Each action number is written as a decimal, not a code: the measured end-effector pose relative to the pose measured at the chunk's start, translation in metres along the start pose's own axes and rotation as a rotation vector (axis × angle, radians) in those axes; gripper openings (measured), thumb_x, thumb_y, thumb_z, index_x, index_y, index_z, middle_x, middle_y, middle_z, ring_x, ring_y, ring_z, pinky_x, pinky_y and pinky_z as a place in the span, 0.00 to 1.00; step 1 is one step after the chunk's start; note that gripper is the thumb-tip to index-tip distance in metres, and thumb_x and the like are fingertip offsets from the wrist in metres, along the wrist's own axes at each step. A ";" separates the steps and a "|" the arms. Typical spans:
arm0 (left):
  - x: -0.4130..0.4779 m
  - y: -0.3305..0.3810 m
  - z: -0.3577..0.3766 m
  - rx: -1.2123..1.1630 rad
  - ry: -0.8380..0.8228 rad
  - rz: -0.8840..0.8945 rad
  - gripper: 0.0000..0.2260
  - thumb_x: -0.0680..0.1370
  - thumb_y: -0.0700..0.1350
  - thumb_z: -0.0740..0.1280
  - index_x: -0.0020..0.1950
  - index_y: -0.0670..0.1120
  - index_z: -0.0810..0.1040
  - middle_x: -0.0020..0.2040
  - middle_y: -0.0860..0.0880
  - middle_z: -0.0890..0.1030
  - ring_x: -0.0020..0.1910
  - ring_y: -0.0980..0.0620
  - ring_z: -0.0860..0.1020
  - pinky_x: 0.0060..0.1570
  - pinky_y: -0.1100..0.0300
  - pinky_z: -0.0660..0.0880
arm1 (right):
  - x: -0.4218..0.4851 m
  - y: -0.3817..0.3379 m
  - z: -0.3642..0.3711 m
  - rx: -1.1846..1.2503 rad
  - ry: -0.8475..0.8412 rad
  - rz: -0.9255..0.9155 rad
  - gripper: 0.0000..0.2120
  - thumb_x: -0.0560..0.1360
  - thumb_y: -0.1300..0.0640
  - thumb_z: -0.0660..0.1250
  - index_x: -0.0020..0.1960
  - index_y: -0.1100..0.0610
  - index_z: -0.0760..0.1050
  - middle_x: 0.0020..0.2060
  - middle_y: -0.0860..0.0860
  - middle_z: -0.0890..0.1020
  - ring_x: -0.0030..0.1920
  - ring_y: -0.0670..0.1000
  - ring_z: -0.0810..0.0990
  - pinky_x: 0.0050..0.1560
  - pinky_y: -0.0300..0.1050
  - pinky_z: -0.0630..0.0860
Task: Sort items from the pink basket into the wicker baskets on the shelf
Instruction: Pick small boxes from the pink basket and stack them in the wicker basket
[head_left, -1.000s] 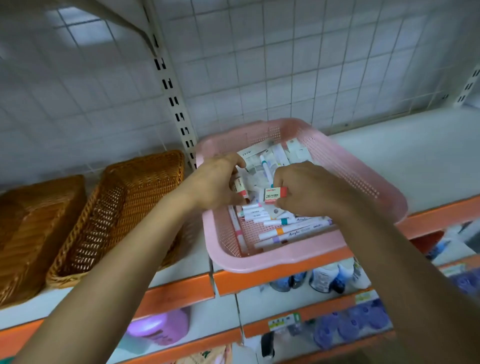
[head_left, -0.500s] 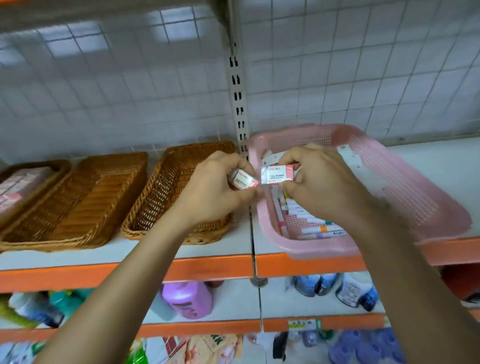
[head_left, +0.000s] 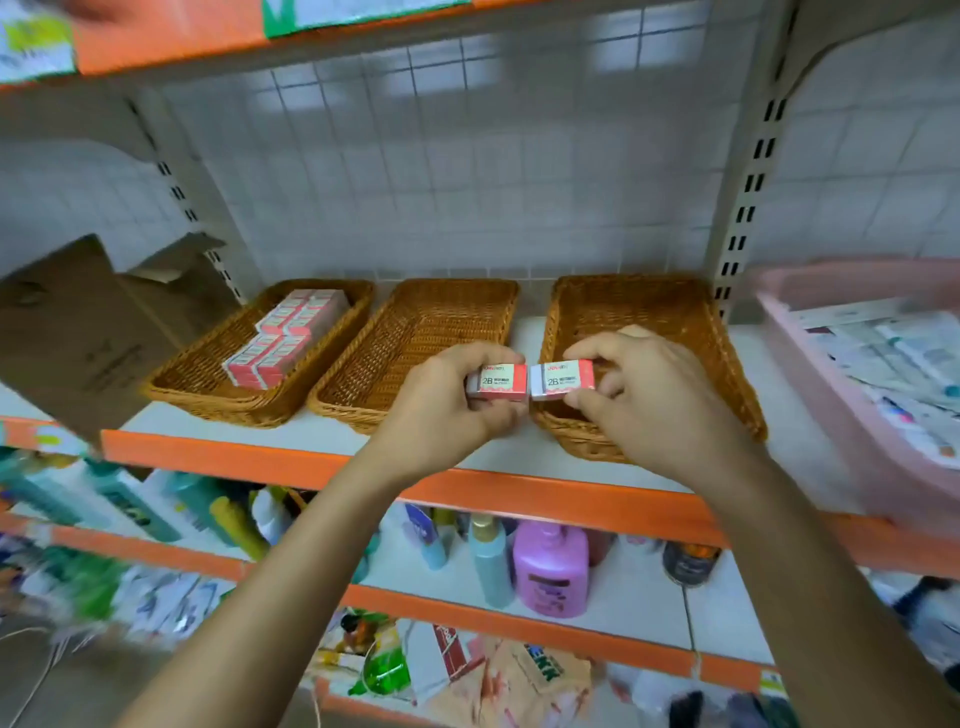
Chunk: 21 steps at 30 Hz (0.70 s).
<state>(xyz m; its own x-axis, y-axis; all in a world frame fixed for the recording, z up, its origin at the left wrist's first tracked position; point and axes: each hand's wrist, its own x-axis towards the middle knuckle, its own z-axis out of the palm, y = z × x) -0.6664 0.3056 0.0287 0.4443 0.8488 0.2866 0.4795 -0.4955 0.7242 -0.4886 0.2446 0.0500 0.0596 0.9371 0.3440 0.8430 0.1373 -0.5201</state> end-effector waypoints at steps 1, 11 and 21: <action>-0.005 -0.010 -0.010 0.026 0.018 0.000 0.14 0.66 0.47 0.73 0.51 0.56 0.79 0.45 0.54 0.81 0.41 0.57 0.77 0.46 0.58 0.76 | 0.003 -0.011 0.010 0.006 -0.008 -0.014 0.13 0.72 0.57 0.70 0.56 0.52 0.78 0.45 0.48 0.74 0.47 0.51 0.77 0.47 0.39 0.67; -0.042 -0.081 -0.092 0.185 0.092 0.018 0.12 0.72 0.45 0.74 0.55 0.52 0.80 0.47 0.59 0.79 0.46 0.61 0.75 0.45 0.66 0.69 | 0.029 -0.087 0.090 0.009 -0.066 -0.110 0.14 0.73 0.55 0.69 0.59 0.49 0.78 0.44 0.46 0.73 0.47 0.50 0.75 0.48 0.40 0.67; -0.033 -0.122 -0.143 0.368 0.229 -0.040 0.11 0.71 0.49 0.74 0.53 0.52 0.83 0.46 0.59 0.81 0.47 0.63 0.74 0.41 0.77 0.66 | 0.092 -0.125 0.140 0.017 -0.146 -0.169 0.13 0.76 0.55 0.66 0.60 0.49 0.76 0.42 0.45 0.72 0.44 0.45 0.69 0.43 0.37 0.63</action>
<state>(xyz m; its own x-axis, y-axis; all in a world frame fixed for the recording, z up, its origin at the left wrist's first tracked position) -0.8477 0.3648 0.0209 0.2598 0.8673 0.4246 0.7492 -0.4585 0.4780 -0.6634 0.3581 0.0373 -0.1609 0.9367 0.3111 0.8252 0.3006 -0.4783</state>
